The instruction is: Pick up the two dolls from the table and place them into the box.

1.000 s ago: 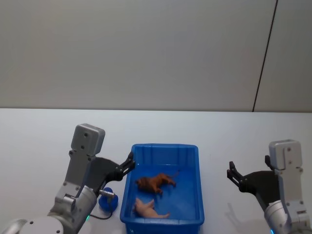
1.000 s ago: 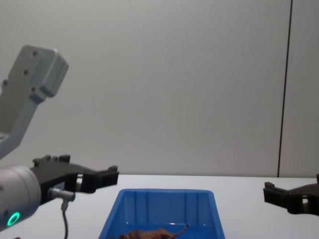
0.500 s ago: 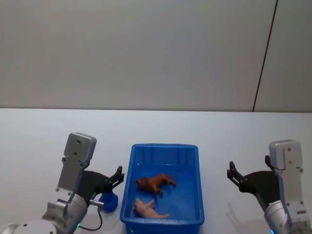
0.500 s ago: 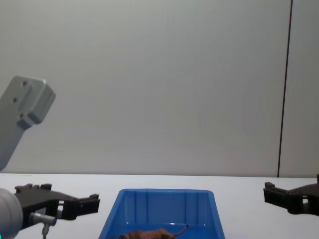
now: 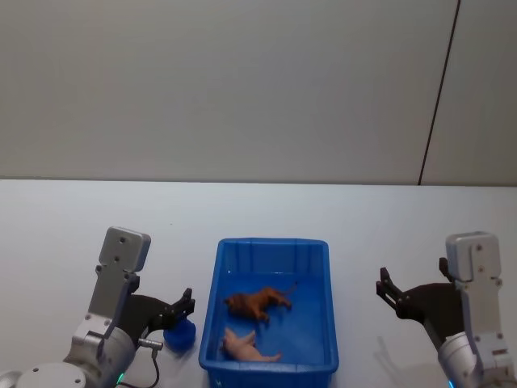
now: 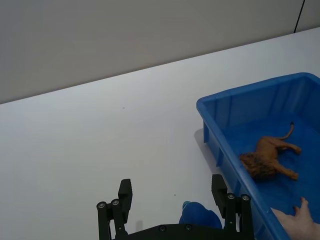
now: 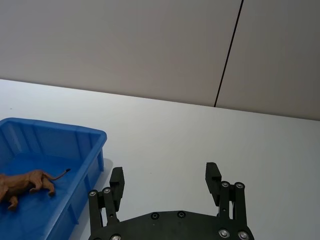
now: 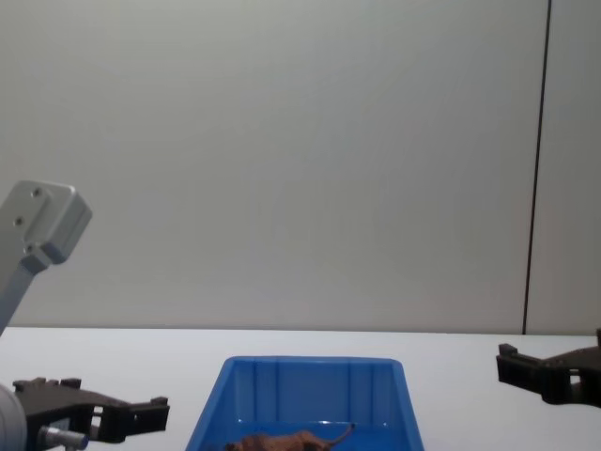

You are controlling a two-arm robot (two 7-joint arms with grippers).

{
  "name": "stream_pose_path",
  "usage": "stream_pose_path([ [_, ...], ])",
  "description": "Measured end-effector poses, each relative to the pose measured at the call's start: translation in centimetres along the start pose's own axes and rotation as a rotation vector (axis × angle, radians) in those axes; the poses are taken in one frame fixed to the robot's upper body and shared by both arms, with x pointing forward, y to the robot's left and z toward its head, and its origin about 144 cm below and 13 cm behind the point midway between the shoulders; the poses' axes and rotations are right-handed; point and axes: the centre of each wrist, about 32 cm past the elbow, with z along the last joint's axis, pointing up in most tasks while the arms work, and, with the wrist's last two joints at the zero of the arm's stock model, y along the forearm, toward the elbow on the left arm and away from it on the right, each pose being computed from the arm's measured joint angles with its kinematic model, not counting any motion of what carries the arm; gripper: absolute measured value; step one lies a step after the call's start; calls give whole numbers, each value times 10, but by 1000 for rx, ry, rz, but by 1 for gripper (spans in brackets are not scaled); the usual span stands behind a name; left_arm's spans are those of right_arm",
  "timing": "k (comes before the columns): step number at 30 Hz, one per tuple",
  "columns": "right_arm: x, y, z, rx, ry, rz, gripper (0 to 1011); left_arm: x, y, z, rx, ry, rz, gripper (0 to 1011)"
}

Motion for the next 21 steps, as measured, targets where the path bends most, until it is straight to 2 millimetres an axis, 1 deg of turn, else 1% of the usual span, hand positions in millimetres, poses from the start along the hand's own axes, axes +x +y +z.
stream_pose_path([
  [21, 0, 0, 0, 0, 0, 0, 1001, 18, -18, -4, 105, -2, -71, 1001],
])
